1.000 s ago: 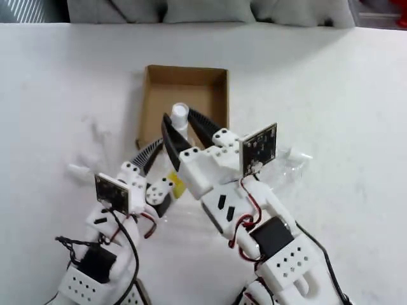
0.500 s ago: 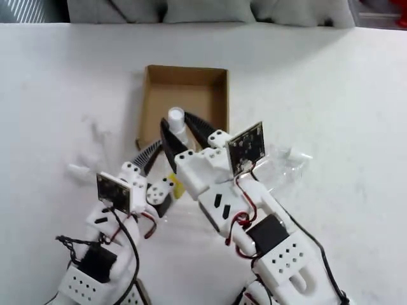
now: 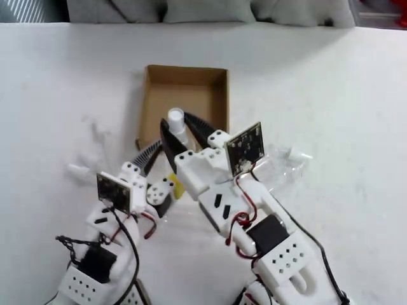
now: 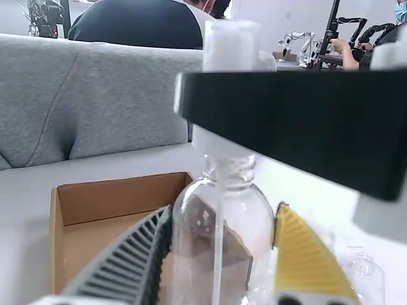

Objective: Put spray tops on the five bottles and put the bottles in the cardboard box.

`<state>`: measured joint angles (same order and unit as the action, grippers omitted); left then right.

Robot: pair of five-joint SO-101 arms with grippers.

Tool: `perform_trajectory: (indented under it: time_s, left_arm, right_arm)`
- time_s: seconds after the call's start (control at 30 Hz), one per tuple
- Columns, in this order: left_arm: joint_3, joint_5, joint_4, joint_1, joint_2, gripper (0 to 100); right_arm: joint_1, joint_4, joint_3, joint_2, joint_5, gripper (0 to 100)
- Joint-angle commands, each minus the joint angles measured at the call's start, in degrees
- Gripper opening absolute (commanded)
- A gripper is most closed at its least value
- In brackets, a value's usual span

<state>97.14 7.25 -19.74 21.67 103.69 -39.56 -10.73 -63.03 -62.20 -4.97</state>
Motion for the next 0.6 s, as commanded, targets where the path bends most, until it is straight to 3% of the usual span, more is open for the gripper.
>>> perform_trajectory:
  time_s: [0.0,0.27,0.57]
  left_arm:
    - [-0.18,-0.53,0.35,0.4,0.92,12]
    - [-0.18,-0.53,0.35,0.4,0.92,12]
    - [-0.18,-0.53,0.35,0.48,0.92,12]
  right_arm:
    - [1.1,-0.75,0.26,-1.63,0.79,1.8]
    - [2.07,-4.88,0.18,-7.08,0.7,1.8]
    - [2.07,-2.33,-1.67,-6.99,0.44,1.8]
